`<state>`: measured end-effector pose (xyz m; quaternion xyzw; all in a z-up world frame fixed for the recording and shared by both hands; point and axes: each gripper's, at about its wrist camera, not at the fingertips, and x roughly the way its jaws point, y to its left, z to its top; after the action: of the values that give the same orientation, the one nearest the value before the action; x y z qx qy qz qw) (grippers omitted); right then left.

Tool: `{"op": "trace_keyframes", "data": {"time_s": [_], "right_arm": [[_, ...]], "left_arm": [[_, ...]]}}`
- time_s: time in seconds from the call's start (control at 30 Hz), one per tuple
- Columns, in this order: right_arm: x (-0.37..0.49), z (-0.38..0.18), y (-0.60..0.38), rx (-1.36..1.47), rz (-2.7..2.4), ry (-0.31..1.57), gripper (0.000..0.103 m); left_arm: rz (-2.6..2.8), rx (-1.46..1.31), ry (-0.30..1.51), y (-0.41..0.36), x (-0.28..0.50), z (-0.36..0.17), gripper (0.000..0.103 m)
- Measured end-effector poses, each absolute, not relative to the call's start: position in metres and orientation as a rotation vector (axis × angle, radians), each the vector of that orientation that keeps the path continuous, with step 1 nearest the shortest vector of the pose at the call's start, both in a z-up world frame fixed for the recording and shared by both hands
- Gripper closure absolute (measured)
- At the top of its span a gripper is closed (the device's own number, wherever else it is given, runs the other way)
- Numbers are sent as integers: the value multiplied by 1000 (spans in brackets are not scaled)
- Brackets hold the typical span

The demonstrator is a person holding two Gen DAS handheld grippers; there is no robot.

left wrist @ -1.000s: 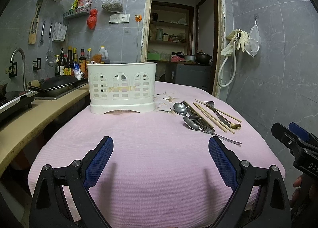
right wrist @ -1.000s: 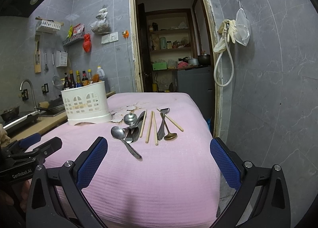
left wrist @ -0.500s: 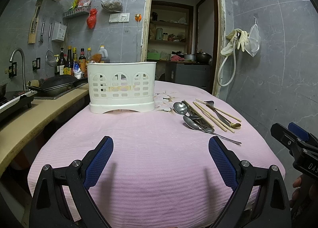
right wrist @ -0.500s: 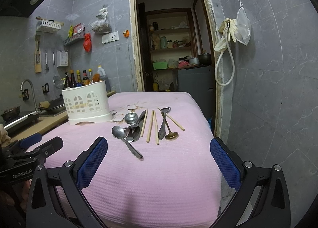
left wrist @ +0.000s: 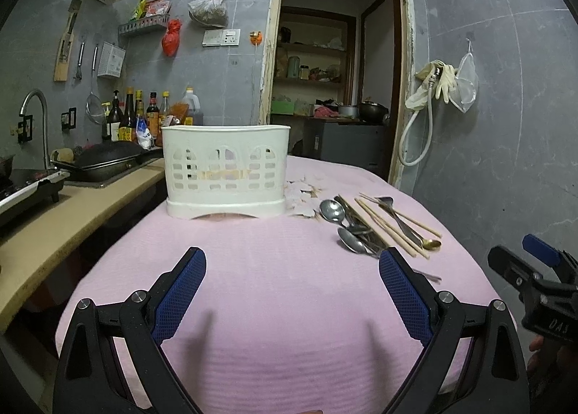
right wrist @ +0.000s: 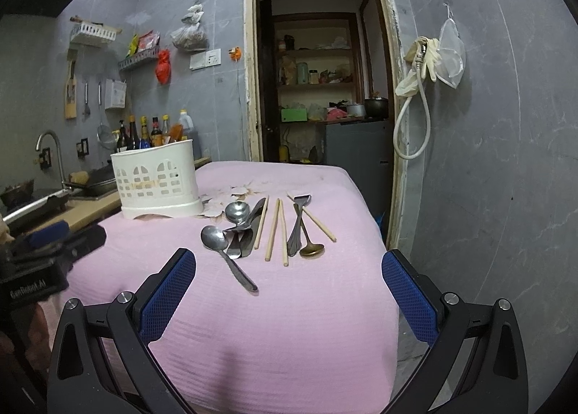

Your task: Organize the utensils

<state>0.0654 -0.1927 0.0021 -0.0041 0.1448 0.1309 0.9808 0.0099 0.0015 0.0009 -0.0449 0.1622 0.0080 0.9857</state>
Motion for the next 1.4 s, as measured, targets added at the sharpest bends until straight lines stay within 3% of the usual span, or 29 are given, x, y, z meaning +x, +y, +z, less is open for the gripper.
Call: {"op": "trace_keyframes", "data": {"time_s": [0.93, 1.2, 1.4], "right_arm": [[135, 21, -196, -113, 298, 241, 0], [176, 16, -221, 40, 471, 442, 0], [191, 28, -226, -23, 473, 492, 0]], "left_arm": [[-10, -100, 440, 6, 82, 20, 9], [-74, -211, 570, 18, 112, 14, 9], [-164, -244, 675, 17, 132, 15, 10]]}}
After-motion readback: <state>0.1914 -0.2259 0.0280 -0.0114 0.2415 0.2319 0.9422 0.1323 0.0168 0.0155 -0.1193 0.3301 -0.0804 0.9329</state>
